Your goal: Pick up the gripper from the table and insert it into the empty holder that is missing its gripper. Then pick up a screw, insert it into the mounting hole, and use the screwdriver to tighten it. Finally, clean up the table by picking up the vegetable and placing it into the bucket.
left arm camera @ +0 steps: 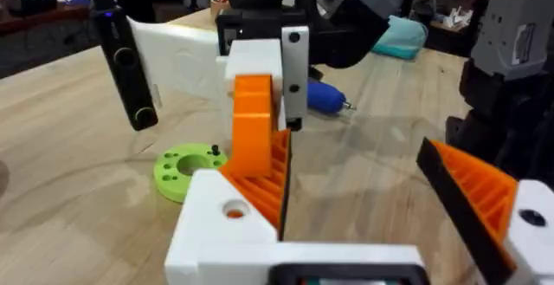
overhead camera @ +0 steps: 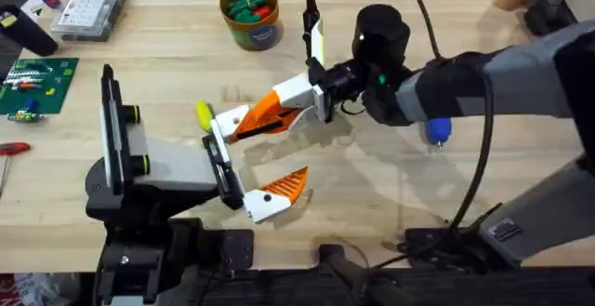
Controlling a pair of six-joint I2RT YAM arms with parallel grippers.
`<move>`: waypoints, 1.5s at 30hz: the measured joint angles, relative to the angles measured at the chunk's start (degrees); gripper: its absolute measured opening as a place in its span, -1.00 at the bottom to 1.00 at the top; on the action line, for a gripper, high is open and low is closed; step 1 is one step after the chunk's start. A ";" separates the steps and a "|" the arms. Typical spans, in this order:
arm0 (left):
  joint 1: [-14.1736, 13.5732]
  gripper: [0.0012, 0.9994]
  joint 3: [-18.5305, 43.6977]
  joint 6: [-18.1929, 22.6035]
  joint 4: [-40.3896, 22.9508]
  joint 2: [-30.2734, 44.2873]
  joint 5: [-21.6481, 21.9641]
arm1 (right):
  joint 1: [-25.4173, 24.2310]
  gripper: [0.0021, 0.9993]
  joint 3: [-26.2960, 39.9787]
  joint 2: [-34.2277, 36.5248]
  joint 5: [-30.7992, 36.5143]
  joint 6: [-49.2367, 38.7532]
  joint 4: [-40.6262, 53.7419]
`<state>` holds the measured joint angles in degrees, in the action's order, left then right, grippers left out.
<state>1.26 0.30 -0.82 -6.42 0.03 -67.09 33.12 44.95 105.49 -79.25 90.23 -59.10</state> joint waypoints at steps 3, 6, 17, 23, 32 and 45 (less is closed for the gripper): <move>0.00 0.97 0.02 0.02 0.01 0.00 -0.22 | -0.02 -0.97 0.02 0.00 -0.17 -0.07 -0.01; 0.00 0.97 0.03 0.23 0.18 0.00 -0.14 | -0.02 -0.97 0.32 0.00 -0.12 -0.24 0.01; 0.00 0.97 0.36 0.43 0.46 0.00 0.26 | -0.02 -0.97 1.07 0.07 -0.54 2.11 -0.45; 0.00 0.97 0.37 0.42 -0.20 0.00 0.53 | 0.01 -0.97 1.31 0.78 -0.54 0.86 -0.41; 0.02 0.97 0.37 0.44 -0.21 0.00 0.61 | -0.04 -0.97 1.42 0.76 -0.78 -2.07 0.05; 0.02 0.97 0.35 0.48 -0.50 0.00 0.89 | -0.13 -0.97 2.68 2.36 -1.68 -5.44 -0.14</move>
<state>1.28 0.64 -0.34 -6.91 0.03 -66.19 32.99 47.63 107.86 -80.93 84.79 -59.23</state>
